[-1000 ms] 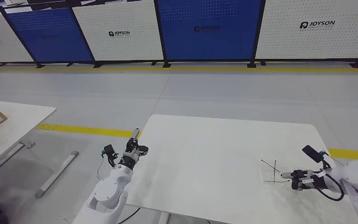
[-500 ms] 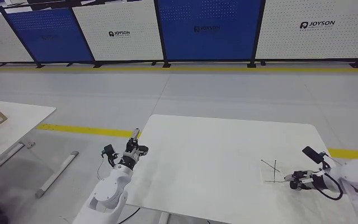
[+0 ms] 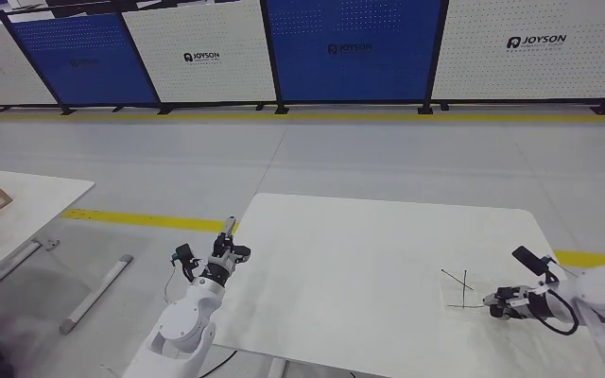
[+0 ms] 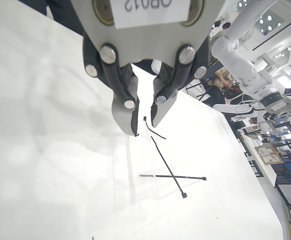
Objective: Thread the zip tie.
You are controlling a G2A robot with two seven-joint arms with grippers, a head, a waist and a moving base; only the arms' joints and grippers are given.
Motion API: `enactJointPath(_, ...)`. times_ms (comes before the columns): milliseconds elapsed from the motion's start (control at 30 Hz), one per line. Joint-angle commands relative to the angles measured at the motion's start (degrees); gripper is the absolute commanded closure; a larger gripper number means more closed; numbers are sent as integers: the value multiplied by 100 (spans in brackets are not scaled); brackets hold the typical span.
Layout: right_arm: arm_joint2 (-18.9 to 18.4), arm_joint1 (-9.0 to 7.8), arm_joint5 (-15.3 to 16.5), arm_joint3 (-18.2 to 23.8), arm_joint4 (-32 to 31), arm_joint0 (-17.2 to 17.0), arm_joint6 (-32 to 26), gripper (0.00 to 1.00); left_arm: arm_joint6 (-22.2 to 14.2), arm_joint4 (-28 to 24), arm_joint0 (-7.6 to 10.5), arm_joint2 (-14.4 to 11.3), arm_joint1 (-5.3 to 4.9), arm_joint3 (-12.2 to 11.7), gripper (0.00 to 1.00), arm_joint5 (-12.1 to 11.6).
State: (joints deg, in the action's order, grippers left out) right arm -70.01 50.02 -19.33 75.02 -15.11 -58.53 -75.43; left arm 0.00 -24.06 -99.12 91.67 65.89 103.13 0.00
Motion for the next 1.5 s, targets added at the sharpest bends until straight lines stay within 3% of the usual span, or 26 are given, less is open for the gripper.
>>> enactJointPath(0, 18, 1, 1, -19, 0, 20, -4, 82, 0, 0, 0, 0, 0, 0, 0, 0)
enactJointPath(167, 54, -1, -2, -39, -6, 49, 4, 88, 0, 0, 0, 0, 0, 0, 0, 0)
enactJointPath(300, 60, -7, -9, -48, -2, 65, 8, 100, 0, 0, 0, 0, 0, 0, 0, 0)
enactJointPath(600, -12, -42, -15, 69, 12, 32, 28, 100, 0, 0, 0, 0, 0, 0, 0, 0)
enactJointPath(767, -333, -103, 50, 294, 236, -180, 198, 100, 0, 0, 0, 0, 0, 0, 0, 0)
enactJointPath(933, -903, -201, 457, 743, 714, -752, 372, 100, 0, 0, 0, 0, 0, 0, 0, 0)
enactJointPath(1067, -1129, -251, 889, 1021, 924, -1106, 300, 100, 0, 0, 0, 0, 0, 0, 0, 0)
enactJointPath(1467, -1129, -251, 889, 1021, 924, -1106, 300, 100, 0, 0, 0, 0, 0, 0, 0, 0)
